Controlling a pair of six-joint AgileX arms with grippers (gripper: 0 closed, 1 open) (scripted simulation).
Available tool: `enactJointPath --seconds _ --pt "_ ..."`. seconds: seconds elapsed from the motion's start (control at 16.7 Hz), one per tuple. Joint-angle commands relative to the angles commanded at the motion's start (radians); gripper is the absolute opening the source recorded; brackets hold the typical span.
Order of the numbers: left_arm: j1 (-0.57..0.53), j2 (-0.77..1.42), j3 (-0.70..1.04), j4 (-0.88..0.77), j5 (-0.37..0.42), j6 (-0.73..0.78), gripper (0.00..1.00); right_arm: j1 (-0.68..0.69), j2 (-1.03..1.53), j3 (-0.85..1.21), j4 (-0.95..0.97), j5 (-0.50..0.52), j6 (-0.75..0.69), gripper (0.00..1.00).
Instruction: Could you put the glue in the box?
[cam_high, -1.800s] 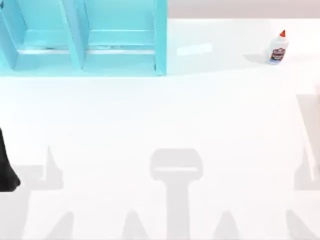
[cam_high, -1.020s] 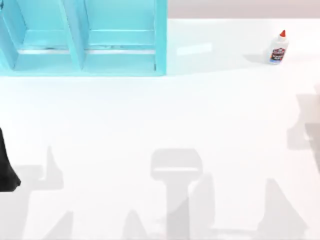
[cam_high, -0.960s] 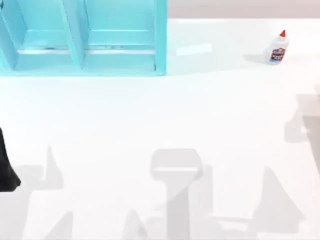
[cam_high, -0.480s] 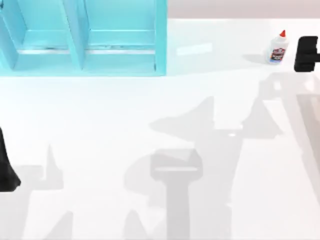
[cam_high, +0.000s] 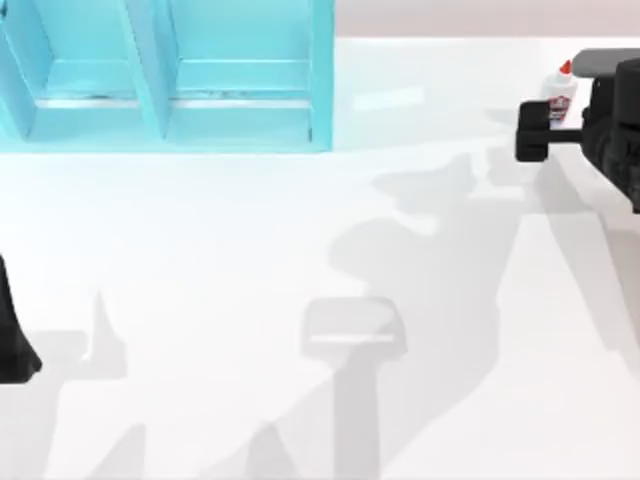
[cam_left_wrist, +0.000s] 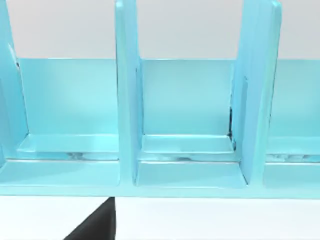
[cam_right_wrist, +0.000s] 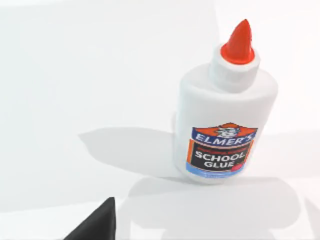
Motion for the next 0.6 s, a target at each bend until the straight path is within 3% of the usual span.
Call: enactJointPath --seconds 0.6 --pt "0.000 0.000 0.000 0.000 0.000 0.000 1.00 -0.010 0.060 0.079 -0.013 -0.012 -0.006 1.00"
